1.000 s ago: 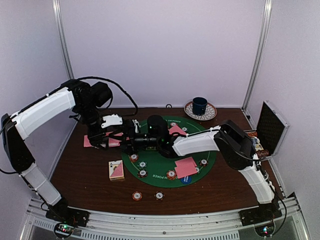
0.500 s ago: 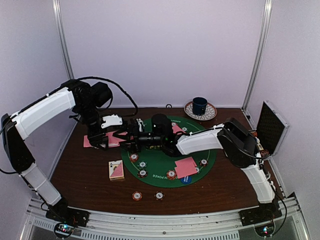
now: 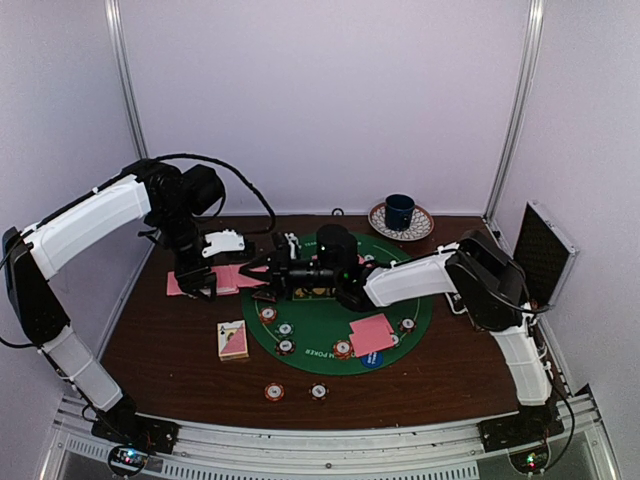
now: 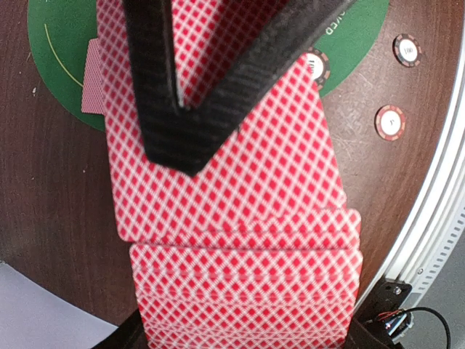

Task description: Distribute texas hold em gaming equipment

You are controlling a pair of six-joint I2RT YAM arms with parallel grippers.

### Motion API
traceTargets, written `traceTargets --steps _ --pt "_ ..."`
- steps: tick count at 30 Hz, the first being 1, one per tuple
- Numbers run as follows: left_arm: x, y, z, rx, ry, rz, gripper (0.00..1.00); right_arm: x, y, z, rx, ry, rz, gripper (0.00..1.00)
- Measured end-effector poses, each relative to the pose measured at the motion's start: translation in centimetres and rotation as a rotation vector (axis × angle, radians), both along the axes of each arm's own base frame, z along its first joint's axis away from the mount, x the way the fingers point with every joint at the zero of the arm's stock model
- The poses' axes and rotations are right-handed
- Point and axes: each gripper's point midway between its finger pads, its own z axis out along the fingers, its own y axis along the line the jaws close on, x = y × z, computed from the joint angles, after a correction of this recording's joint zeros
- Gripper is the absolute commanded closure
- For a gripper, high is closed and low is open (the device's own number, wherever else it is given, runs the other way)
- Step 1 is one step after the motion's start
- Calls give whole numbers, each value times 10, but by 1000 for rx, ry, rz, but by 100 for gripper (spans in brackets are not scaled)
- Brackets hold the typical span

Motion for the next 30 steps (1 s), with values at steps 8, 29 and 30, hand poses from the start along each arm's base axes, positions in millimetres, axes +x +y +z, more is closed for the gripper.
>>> traceTargets --steps 8,29,30 --pt "0 0 0 0 1 0 100 -2 -11 -4 -14 6 6 82" --pt "-1 1 -1 5 2 0 100 13 -67 -7 -282 -197 28 100" --pt "-1 1 -1 5 1 1 100 15 -70 -9 -326 -233 28 100"
